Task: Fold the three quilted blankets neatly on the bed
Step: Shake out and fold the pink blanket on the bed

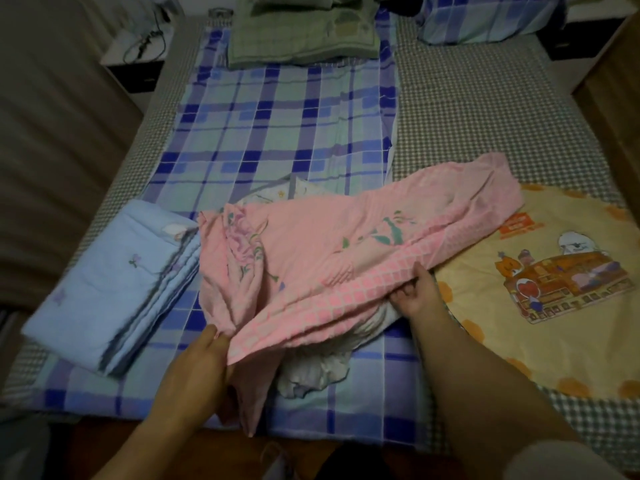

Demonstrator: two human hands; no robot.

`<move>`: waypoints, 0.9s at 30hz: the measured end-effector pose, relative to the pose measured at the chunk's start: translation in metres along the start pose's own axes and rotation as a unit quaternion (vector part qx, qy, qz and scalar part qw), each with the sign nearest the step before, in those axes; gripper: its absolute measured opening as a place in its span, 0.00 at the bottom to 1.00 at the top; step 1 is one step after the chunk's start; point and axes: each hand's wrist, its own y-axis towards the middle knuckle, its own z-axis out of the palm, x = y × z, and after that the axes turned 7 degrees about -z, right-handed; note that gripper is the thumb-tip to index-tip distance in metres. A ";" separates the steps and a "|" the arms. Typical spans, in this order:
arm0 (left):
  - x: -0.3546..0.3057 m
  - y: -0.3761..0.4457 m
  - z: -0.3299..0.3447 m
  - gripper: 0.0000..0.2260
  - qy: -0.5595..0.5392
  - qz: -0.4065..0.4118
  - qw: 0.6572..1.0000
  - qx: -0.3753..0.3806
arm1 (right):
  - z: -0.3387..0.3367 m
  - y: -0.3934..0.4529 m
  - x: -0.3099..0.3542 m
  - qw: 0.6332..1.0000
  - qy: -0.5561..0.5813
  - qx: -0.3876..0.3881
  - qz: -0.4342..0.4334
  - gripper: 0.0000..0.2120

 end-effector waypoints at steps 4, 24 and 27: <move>0.007 0.000 -0.001 0.20 0.010 -0.010 1.000 0.008 | 0.002 0.026 0.033 0.999 -0.025 -0.028 0.014 0.13; -0.022 -0.008 0.031 0.22 0.023 0.057 0.992 0.108 | -0.019 -0.065 0.107 0.398 -0.633 -0.195 -0.635 0.19; -0.027 -0.008 0.038 0.18 0.007 0.062 0.992 0.112 | -0.079 -0.030 0.092 0.487 -0.818 -0.057 -0.302 0.24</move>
